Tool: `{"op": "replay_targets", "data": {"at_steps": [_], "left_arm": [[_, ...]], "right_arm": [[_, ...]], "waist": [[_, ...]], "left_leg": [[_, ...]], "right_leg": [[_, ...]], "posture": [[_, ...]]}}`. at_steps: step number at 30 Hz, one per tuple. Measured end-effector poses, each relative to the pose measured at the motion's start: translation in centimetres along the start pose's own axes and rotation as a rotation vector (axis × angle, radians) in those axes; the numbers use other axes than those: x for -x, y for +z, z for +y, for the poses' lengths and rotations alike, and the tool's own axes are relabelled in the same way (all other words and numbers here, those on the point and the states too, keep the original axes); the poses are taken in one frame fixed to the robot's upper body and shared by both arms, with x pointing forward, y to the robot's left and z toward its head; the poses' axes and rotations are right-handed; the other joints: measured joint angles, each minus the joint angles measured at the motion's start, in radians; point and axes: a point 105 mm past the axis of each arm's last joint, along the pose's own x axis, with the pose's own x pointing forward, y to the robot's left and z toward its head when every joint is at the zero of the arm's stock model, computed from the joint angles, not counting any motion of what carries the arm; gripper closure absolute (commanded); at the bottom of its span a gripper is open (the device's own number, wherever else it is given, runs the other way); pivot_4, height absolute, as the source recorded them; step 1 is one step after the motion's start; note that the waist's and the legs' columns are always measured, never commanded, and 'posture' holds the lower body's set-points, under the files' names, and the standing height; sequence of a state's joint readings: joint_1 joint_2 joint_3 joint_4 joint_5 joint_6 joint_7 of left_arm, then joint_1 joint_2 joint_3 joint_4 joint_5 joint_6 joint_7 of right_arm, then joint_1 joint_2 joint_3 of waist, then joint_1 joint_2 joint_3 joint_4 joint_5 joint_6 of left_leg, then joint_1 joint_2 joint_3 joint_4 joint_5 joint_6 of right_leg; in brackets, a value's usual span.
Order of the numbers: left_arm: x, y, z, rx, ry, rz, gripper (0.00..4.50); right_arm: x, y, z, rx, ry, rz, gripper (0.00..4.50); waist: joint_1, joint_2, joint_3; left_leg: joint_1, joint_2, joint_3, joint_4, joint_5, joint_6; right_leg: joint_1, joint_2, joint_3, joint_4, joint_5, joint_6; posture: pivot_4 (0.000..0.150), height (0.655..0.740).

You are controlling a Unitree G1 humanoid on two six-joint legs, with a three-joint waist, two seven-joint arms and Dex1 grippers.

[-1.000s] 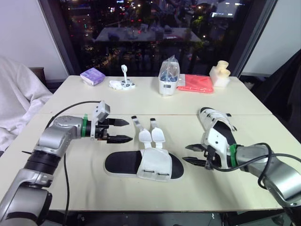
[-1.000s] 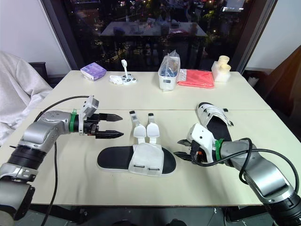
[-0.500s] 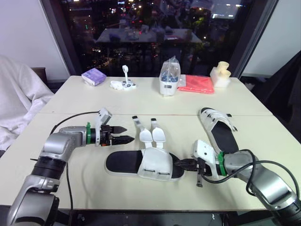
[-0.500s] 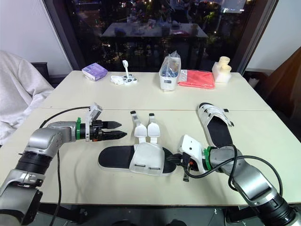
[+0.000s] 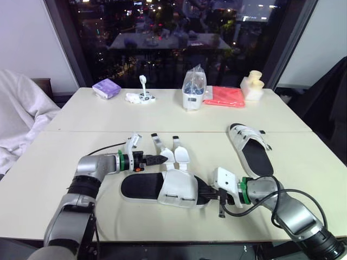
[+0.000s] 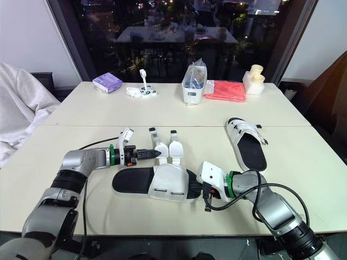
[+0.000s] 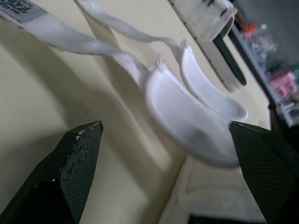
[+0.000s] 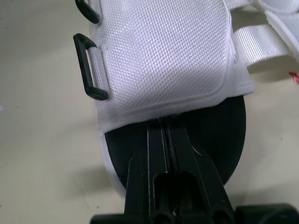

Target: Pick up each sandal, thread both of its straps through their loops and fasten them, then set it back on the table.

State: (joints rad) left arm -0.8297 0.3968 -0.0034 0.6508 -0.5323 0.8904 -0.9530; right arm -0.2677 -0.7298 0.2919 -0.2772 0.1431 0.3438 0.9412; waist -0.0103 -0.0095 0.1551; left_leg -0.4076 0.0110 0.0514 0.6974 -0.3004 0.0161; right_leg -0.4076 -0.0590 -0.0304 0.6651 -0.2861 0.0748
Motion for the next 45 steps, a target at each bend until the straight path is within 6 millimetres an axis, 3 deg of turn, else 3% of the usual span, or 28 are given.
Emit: {"op": "replay_targets", "data": {"at_steps": [9,24,27,34,40,45], "left_arm": [[-2.5,0.4,0.0,0.152,-0.033,-0.049,0.0],[-4.3,2.5,1.6,0.325,0.075,-0.268,0.0],[-4.2,2.8,2.0,0.338,0.1,-0.3,0.87],[-4.5,3.5,2.6,0.367,0.148,-0.372,4.47],[-4.1,5.1,1.7,0.304,0.083,-0.417,4.47],[-3.4,7.3,-2.3,-0.005,-0.139,-0.366,4.47]], "right_arm": [[-0.6,0.3,0.0,0.041,0.026,-0.001,4.48],[-0.6,0.3,0.0,0.059,0.036,0.008,4.48],[-0.6,0.3,0.0,0.06,0.037,0.009,4.5],[-0.6,0.3,0.0,0.061,0.04,0.009,4.5],[-0.5,0.3,0.0,0.063,0.043,0.01,4.5],[-0.5,0.4,0.0,0.067,0.05,0.012,4.5]], "waist": [[-0.001,0.0,0.0],[0.0,0.0,0.0],[0.0,0.0,0.0],[0.0,0.0,0.0],[0.0,0.0,0.0],[0.0,0.0,0.0]], "left_leg": [[0.0,0.0,0.0,0.0,0.0,0.0],[0.0,0.0,0.0,0.0,0.0,0.0],[0.0,0.0,0.0,0.0,0.0,0.0],[0.0,0.0,0.0,0.0,0.0,0.0],[0.0,0.0,0.0,0.0,0.0,-0.001],[0.0,0.0,0.0,0.0,0.002,-0.004]], "right_leg": [[0.0,0.0,0.0,0.0,0.0,0.0],[0.0,-0.001,0.0,0.0,0.0,0.0],[0.0,-0.001,0.0,0.0,0.0,0.0],[0.0,-0.001,0.0,0.0,0.0,0.0],[0.0,-0.001,-0.001,0.0,0.0,0.0],[0.0,0.0,-0.001,-0.001,0.0,0.0]], "posture": [[0.15,0.74],[0.15,0.74],[0.15,0.74],[0.15,0.74],[0.15,0.74],[0.15,0.74]]}}
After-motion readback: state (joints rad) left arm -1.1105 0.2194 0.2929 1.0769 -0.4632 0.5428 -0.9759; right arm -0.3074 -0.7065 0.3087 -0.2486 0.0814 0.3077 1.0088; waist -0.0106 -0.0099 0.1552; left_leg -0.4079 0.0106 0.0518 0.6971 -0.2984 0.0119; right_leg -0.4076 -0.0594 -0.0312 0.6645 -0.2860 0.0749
